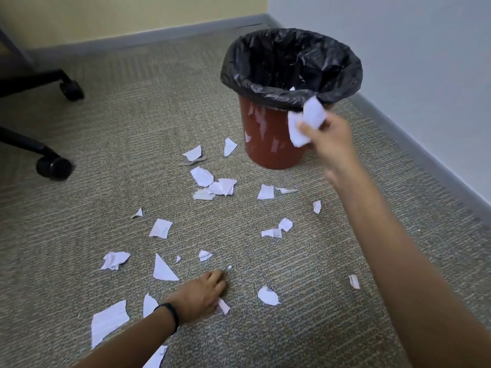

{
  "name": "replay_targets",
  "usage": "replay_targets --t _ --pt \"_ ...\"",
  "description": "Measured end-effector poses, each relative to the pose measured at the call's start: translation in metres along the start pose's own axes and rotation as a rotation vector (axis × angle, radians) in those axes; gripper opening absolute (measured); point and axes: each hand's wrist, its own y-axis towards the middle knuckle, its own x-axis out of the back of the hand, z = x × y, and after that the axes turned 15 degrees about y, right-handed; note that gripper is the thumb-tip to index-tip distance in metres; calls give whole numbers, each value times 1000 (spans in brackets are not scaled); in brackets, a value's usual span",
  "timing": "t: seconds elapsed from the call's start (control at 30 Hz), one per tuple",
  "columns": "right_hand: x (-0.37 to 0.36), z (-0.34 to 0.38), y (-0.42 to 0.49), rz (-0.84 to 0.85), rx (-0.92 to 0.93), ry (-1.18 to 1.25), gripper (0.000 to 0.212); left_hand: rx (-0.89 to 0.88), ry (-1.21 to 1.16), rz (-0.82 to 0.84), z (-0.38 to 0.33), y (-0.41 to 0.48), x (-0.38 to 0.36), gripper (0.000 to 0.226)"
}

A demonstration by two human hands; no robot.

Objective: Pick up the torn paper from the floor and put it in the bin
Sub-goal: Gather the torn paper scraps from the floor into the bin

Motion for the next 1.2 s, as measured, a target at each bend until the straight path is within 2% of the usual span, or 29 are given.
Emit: replay_targets --t 0.1,0.2,0.3,0.37,0.43,0.53,0.57,0.63,0.7,0.83,0.93,1.07,1.13,1.2 --pt "-20 23 50 -126 109 84 8 34 -59 35 2 5 9 30" --pt "-37 39 80 -201 190 -14 29 -74 -28 46 -1 5 2 29" --pt "-38 41 83 -45 149 -314 55 -123 -120 55 5 2 -9 28" --pt "-29 38 77 26 233 -492 57 -115 -149 46 9 -2 -10 25" --pt "-19 29 65 66 341 -567 55 -71 -205 57 11 -2 0 29" --pt "-7 10 47 47 510 -549 52 -4 -297 -11 15 0 -2 38" --pt "-1 2 42 1 559 -504 50 58 -357 32 16 -1 0 39" --pt "12 -17 33 -114 604 -399 45 67 -274 -39 21 -1 -11 35" --pt "29 -42 25 -218 549 -339 42 10 -247 -78 23 -2 -12 33" --pt "66 -108 10 -331 186 -480 37 203 -516 53 20 7 -9 46" --pt "87 -156 3 -141 -25 -716 44 311 -552 59 17 11 -11 43" --pt "104 -199 -2 73 -251 -983 52 310 -505 77 16 10 -10 30" --pt "104 -210 -5 101 -284 -1089 55 299 -478 81 17 9 -8 21" --pt "101 -214 -6 91 -209 -1177 57 277 -448 89 16 8 -6 16"
